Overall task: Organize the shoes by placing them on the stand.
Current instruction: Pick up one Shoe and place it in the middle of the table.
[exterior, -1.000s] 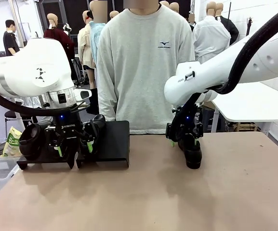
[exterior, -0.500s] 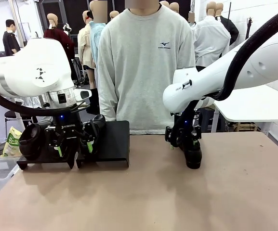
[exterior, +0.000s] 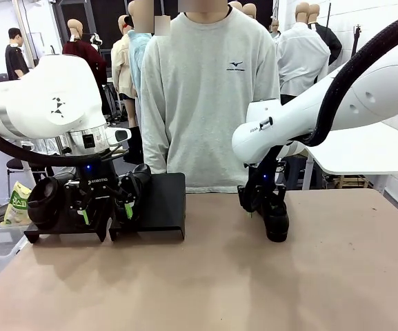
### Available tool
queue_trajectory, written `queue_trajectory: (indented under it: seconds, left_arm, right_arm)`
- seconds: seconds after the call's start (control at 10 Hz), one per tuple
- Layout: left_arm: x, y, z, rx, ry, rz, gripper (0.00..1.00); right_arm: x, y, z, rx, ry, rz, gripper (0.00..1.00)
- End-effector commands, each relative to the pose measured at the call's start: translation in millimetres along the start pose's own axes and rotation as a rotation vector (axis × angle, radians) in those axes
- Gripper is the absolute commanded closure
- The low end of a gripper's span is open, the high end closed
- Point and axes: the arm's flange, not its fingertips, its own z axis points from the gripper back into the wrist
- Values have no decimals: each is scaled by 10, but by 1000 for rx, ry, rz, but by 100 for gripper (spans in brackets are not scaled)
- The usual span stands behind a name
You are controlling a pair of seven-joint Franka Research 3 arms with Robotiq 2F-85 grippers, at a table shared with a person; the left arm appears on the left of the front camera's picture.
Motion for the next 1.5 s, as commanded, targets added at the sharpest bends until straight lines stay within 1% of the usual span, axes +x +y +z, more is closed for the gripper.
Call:
queue_trajectory:
  seconds: [0.0,0.1,0.5,0.6,0.7,0.8,0.9,1.1,1.2,1.3,1.4]
  left_arm:
    - [1,5,1,4,-3,-8,0]
    - [1,5,1,4,-3,-8,0]
    - [1,5,1,4,-3,-8,0]
    - [1,5,1,4,-3,-8,0]
    - [1,5,1,4,-3,-8,0]
    - [1,5,1,4,-3,-8,0]
    - [1,5,1,4,-3,-8,0]
    - [1,5,1,4,-3,-8,0]
    - [1,5,1,4,-3,-8,0]
    - [1,5,1,4,-3,-8,0]
    - [1,5,1,4,-3,-8,0]
  right_arm:
    - [62,38,-20,-28,-3,-30,94]
    - [75,48,-18,-28,5,-37,100]
    - [101,32,-41,-27,29,-59,100]
    - [116,14,-32,-32,39,-82,100]
    - [117,-9,6,-19,45,-139,100]
    - [-8,14,128,-5,38,-174,100]
    - [-215,77,282,-9,9,-181,100]
    - [-823,323,541,-32,-44,-160,100]
    - [-1060,449,574,-49,-61,-137,100]
    - [-1247,558,560,-52,-14,-101,100]
    - [-1449,655,528,-48,49,-124,100]
